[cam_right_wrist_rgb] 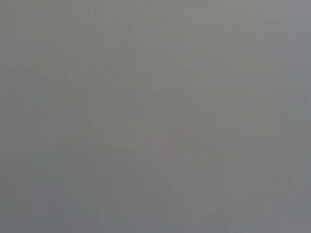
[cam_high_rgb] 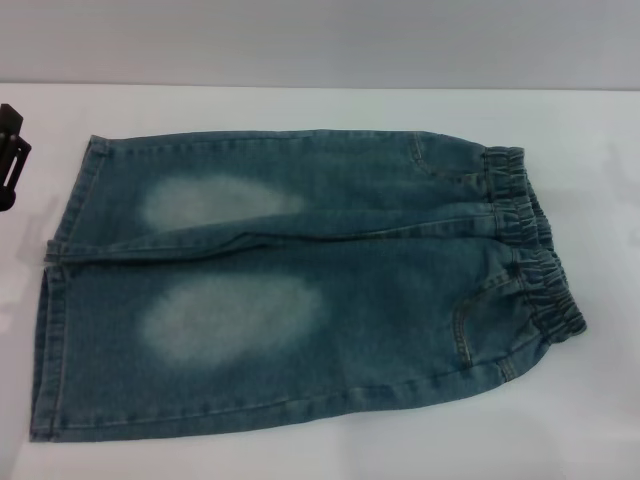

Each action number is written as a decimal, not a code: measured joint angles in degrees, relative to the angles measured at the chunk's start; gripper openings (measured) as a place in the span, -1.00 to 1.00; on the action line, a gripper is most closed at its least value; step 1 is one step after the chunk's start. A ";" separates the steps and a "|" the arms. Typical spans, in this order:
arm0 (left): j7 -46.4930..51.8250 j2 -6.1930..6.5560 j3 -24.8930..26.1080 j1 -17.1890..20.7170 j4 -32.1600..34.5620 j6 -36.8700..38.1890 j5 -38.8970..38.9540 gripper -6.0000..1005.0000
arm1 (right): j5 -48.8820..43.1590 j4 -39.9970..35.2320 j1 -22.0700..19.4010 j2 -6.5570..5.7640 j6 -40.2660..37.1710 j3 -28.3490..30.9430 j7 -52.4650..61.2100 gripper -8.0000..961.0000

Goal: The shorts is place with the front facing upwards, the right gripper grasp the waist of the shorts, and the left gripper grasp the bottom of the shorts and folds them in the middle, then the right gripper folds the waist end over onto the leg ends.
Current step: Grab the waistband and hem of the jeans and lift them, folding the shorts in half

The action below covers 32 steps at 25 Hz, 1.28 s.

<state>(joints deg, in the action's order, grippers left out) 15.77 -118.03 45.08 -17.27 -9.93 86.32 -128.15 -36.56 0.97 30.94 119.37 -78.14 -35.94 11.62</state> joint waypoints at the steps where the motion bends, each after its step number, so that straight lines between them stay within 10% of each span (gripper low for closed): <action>1: 0.06 0.00 0.00 -0.02 0.02 0.00 0.00 0.58 | 0.00 0.00 0.00 0.00 0.00 0.00 0.00 0.64; 21: 6.15 0.78 -1.84 -1.73 2.83 -0.04 0.02 0.57 | 0.00 -0.09 0.17 -0.03 0.00 0.08 0.55 0.64; 32: 38.09 8.40 -20.22 -8.65 13.63 0.61 -0.13 0.56 | 0.00 -0.01 0.01 -0.03 0.03 0.23 0.68 0.64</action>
<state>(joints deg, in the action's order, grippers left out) 53.87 -109.63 24.86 -25.92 3.70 86.93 -128.27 -36.56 0.95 30.95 119.35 -78.11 -35.71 12.30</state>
